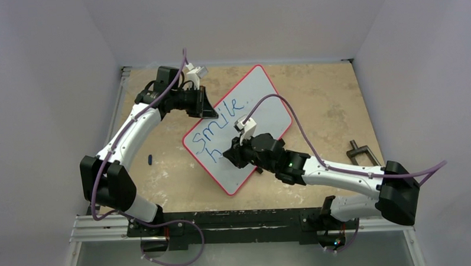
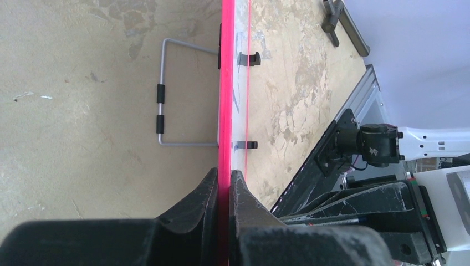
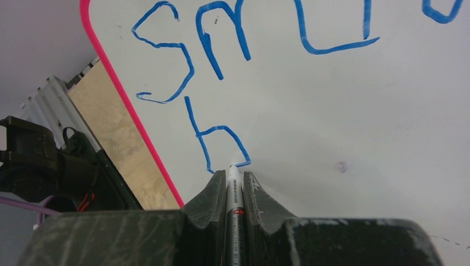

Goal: Write a sentence on the whiteboard

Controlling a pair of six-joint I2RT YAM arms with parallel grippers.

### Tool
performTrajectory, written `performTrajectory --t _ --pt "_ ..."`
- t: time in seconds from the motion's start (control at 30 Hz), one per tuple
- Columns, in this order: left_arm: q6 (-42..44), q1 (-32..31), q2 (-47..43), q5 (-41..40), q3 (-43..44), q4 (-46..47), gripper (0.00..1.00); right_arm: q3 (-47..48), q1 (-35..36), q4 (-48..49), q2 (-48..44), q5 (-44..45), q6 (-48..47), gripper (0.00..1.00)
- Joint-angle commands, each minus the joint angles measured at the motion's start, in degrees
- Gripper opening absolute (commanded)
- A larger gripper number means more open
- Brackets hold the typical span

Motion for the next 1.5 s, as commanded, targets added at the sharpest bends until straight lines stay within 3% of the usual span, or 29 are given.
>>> performTrajectory --t 0.0,0.5,0.8,1.2,1.47 --pt "0.49 0.22 -3.66 -2.06 0.88 5.1 0.0 -0.73 -0.21 1.92 2.31 -2.9 -0.81 0.0" --pt "0.49 0.21 -3.61 -2.2 0.87 5.11 0.0 0.73 -0.25 2.37 3.46 -5.46 -1.47 0.0" --pt "0.48 0.21 -3.56 -2.23 0.87 5.07 0.0 2.41 -0.26 -0.11 -3.23 -4.94 -1.75 0.0" --pt "0.48 0.21 -3.46 -2.22 0.78 5.14 0.0 6.32 -0.35 -3.45 -3.7 4.44 -2.25 0.0" --pt "0.49 0.21 -3.48 -2.13 0.78 5.09 0.0 7.63 -0.35 -4.07 -0.82 5.78 -2.55 0.0"
